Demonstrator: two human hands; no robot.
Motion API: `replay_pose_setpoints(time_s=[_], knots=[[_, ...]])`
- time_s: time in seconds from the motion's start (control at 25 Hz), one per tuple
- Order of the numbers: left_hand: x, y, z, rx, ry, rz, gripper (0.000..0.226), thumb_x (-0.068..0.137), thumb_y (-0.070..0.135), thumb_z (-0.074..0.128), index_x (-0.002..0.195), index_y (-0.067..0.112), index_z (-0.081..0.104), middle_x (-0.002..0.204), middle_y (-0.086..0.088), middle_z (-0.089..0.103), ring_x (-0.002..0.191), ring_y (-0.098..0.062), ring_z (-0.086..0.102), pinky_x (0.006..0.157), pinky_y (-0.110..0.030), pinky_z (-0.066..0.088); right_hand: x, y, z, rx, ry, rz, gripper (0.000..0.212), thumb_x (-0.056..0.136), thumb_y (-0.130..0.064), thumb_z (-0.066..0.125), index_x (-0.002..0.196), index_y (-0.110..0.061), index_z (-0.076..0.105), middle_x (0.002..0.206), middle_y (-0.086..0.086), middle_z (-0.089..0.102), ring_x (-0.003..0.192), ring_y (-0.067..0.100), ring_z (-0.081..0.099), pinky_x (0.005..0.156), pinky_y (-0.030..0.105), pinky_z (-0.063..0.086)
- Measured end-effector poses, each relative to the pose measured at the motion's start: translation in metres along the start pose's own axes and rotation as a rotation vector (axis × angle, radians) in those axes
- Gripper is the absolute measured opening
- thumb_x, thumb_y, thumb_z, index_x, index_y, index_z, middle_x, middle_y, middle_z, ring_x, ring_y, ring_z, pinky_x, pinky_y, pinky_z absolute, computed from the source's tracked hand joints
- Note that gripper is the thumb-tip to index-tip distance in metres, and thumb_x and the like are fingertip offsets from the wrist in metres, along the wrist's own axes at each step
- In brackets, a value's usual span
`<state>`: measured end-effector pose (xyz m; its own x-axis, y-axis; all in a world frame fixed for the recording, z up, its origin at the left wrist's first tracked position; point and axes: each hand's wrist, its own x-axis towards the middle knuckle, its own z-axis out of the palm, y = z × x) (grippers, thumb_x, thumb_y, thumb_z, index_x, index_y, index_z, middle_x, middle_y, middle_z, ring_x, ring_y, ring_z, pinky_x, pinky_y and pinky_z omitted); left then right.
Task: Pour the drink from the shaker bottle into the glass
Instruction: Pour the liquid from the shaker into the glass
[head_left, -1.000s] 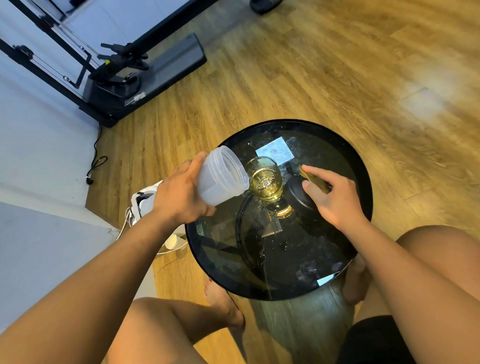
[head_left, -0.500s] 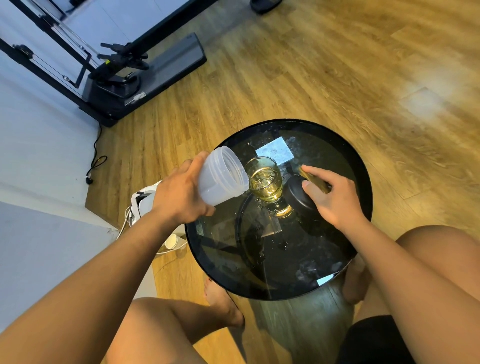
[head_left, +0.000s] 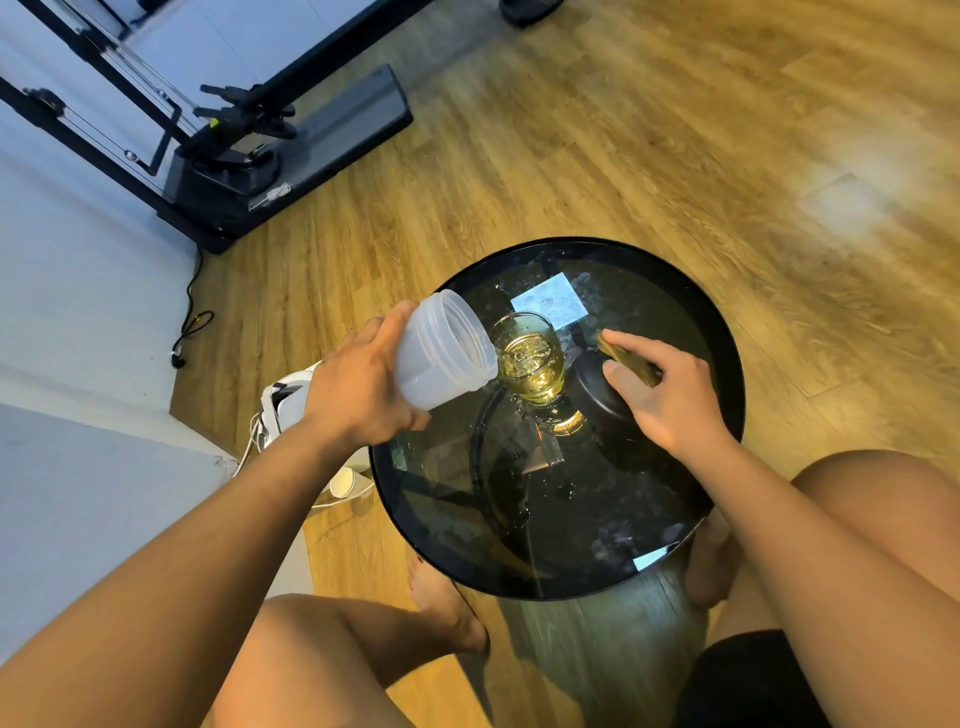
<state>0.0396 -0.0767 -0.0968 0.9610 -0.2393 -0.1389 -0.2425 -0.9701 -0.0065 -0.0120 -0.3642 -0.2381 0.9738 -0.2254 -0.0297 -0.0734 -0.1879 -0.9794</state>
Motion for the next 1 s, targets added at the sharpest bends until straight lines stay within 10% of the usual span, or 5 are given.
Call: replay_pose_setpoints(time_s=[1.0], knots=[[-0.0018, 0.0024, -0.0031, -0.007, 0.01, -0.009, 0.121, 0.057, 0.032, 0.095, 0.155, 0.034, 0.024, 0.128, 0.0, 0.054, 0.118, -0.028, 0.054, 0.091, -0.053, 0.054, 0.0005, 0.002, 0.0004, -0.004, -0.005, -0.012, 0.031, 0.087, -0.032, 0.066, 0.117, -0.036, 0.068, 0.12, -0.014, 0.064, 0.109, 0.002, 0.054, 0.09, 0.018, 0.04]])
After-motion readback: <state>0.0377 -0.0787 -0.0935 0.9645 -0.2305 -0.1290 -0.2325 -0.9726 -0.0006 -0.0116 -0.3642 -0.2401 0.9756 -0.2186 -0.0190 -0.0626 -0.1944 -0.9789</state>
